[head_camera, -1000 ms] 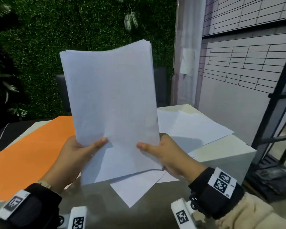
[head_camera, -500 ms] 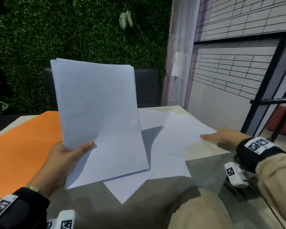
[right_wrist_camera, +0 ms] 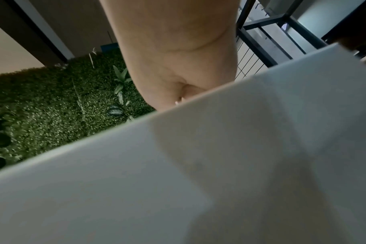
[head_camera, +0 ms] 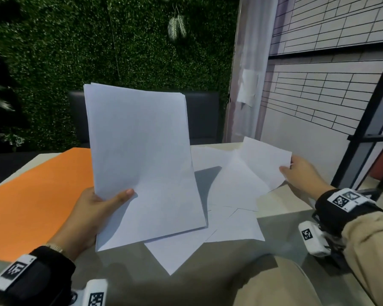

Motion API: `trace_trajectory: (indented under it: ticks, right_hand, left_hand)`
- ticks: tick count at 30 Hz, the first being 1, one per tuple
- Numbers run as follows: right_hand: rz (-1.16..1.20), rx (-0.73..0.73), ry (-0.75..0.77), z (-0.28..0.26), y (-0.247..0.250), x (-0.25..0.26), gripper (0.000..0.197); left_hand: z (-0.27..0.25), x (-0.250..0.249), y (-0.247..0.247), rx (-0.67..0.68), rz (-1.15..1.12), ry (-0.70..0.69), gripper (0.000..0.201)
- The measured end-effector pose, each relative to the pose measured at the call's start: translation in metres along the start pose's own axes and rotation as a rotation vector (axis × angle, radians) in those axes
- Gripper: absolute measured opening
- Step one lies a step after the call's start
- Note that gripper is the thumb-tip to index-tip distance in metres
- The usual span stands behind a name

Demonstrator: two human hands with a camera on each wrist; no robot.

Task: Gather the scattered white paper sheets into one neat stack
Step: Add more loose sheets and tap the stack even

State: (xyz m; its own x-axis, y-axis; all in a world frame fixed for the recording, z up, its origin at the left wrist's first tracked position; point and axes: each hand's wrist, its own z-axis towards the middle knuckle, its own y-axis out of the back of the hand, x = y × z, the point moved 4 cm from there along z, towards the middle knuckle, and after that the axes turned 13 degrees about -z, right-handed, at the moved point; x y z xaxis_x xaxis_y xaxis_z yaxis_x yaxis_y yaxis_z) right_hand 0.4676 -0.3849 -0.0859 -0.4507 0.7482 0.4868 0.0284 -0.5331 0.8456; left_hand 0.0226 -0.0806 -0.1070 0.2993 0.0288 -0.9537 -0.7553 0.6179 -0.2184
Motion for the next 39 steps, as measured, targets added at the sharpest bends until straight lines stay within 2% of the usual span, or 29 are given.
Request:
trace_trajectory:
  ticks: [3, 5, 10, 12, 15, 18, 21, 26, 30, 32, 36, 37, 39]
  right_hand:
    - [0.402, 0.096, -0.099, -0.008, -0.011, 0.014, 0.026]
    - [0.576, 0.157, -0.188, -0.009, -0.018, 0.022, 0.028]
    - [0.743, 0.303, -0.301, -0.010, -0.030, 0.039, 0.028]
    - [0.797, 0.398, -0.283, -0.016, -0.040, 0.050, 0.026]
    - [0.757, 0.482, -0.213, -0.021, -0.051, 0.067, 0.034]
    - [0.659, 0.488, -0.156, -0.025, -0.059, 0.079, 0.041]
    - [0.621, 0.461, -0.108, -0.031, -0.064, 0.089, 0.037]
    - [0.665, 0.298, -0.123, -0.021, -0.051, 0.087, 0.040]
    - [0.785, 0.115, -0.134, -0.012, -0.015, 0.072, 0.017]
    - [0.841, 0.073, -0.122, -0.011, 0.001, 0.062, 0.014]
    - [0.869, 0.055, -0.177, -0.007, 0.001, 0.037, 0.031]
    - [0.869, 0.080, -0.199, -0.008, -0.006, 0.032, 0.031]
    - [0.881, 0.218, -0.198, -0.016, -0.023, 0.029, 0.038]
  left_hand:
    - [0.002, 0.000, 0.002, -0.007, -0.001, 0.010, 0.018]
    - [0.003, 0.001, 0.002, -0.005, -0.002, 0.013, 0.019]
    - [0.002, 0.001, 0.000, -0.001, -0.004, 0.008, 0.020]
    - [0.001, 0.000, 0.001, 0.010, -0.005, 0.009, 0.021]
    - [0.001, 0.000, 0.001, 0.013, -0.007, 0.010, 0.022]
    - [0.001, -0.001, 0.000, 0.006, -0.007, 0.017, 0.020]
    - [0.000, -0.001, -0.001, 0.014, -0.009, 0.023, 0.021]
    - [-0.001, -0.003, -0.001, 0.025, -0.023, 0.031, 0.022]
    - [0.001, 0.000, 0.002, 0.016, -0.031, 0.037, 0.024]
    - [0.002, 0.001, 0.003, 0.011, -0.028, 0.039, 0.024]
    - [0.002, 0.002, 0.003, 0.005, -0.032, 0.035, 0.025]
    - [0.002, 0.001, 0.002, 0.004, -0.032, 0.034, 0.024]
    - [0.002, 0.001, 0.001, -0.005, -0.028, 0.037, 0.023]
